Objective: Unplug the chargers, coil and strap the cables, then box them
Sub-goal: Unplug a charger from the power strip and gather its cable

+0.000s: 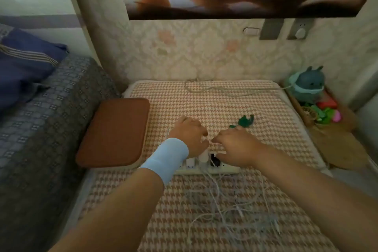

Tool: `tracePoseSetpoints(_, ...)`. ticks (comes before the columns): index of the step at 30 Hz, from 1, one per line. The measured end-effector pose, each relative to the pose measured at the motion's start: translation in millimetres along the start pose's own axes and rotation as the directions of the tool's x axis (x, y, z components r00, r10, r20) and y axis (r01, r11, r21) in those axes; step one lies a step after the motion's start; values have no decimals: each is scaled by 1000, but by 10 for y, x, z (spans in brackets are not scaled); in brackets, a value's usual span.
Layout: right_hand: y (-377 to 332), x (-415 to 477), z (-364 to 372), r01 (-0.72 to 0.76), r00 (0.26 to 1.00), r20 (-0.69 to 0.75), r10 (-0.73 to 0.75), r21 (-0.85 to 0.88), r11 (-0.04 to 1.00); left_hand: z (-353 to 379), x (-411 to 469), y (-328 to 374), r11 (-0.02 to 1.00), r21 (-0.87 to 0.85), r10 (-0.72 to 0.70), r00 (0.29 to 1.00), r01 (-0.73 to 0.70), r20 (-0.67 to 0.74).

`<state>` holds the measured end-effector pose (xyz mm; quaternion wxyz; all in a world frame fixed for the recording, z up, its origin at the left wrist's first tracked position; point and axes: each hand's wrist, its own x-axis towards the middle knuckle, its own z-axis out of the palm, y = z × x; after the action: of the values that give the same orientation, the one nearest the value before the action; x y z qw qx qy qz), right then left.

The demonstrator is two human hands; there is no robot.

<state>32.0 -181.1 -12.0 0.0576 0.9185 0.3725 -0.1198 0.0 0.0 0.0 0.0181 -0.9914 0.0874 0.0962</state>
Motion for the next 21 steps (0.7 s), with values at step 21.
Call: tracePoseSetpoints(21,-424,-447,626,-246,907,-135,398,597,764,492,-463,506,997,-6,-73,997,74,24)
